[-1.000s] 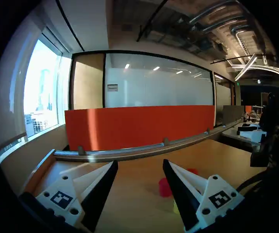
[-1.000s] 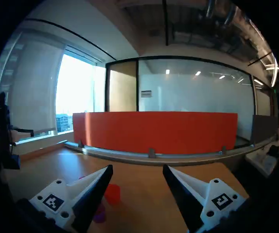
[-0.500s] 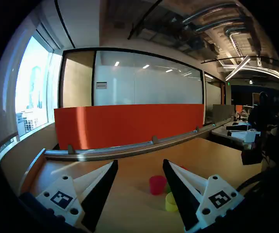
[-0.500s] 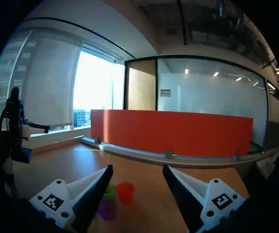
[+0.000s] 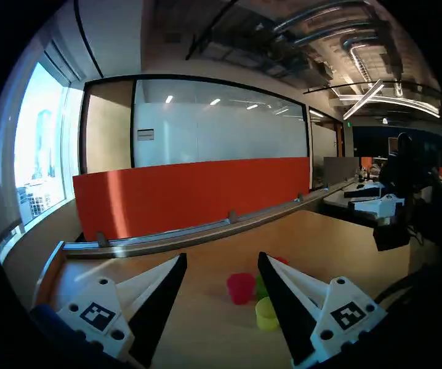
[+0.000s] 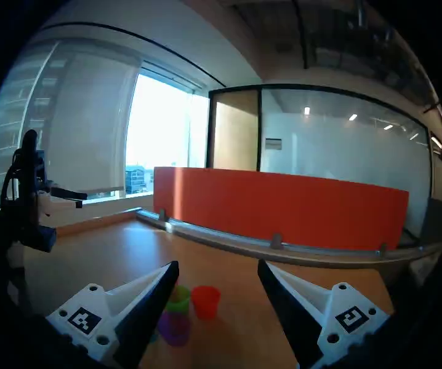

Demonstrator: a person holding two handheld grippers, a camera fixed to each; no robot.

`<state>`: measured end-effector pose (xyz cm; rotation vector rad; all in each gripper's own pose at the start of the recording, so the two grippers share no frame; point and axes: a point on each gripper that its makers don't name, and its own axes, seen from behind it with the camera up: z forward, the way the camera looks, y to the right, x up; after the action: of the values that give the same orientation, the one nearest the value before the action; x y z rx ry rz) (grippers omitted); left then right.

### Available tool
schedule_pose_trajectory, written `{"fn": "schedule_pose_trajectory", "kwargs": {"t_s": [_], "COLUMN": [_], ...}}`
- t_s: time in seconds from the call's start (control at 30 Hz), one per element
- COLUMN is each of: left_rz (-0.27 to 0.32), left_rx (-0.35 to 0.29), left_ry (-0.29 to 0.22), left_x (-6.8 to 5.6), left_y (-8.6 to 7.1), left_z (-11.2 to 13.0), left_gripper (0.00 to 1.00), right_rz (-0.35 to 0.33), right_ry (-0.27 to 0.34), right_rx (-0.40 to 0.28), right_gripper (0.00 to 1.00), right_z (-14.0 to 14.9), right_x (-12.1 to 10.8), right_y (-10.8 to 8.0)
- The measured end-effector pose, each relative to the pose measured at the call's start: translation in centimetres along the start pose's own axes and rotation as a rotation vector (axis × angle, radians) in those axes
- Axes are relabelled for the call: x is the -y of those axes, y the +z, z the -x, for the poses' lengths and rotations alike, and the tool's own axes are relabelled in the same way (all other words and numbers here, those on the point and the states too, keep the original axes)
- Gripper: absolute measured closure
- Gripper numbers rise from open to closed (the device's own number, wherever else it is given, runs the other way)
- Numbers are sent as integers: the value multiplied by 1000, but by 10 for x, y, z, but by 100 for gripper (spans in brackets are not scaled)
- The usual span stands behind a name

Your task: Pour water

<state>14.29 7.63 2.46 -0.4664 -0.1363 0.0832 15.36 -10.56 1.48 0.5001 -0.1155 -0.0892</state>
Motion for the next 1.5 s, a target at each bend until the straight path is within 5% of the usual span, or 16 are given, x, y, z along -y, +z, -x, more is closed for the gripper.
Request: {"fn": "schedule_pose_trajectory", "kwargs": {"t_s": [1.5], "left_rz": [91], "left_rx": [103], "left_ry": [54], "left_x": [-17], "left_y": [7], "left_z": [35], "left_gripper": [15], "right_rz": [-105], "right_ry": [-83], "right_rx": [108], "right_gripper": [1], "right_z": [23], "right_x": [19], "right_y": [-2]}}
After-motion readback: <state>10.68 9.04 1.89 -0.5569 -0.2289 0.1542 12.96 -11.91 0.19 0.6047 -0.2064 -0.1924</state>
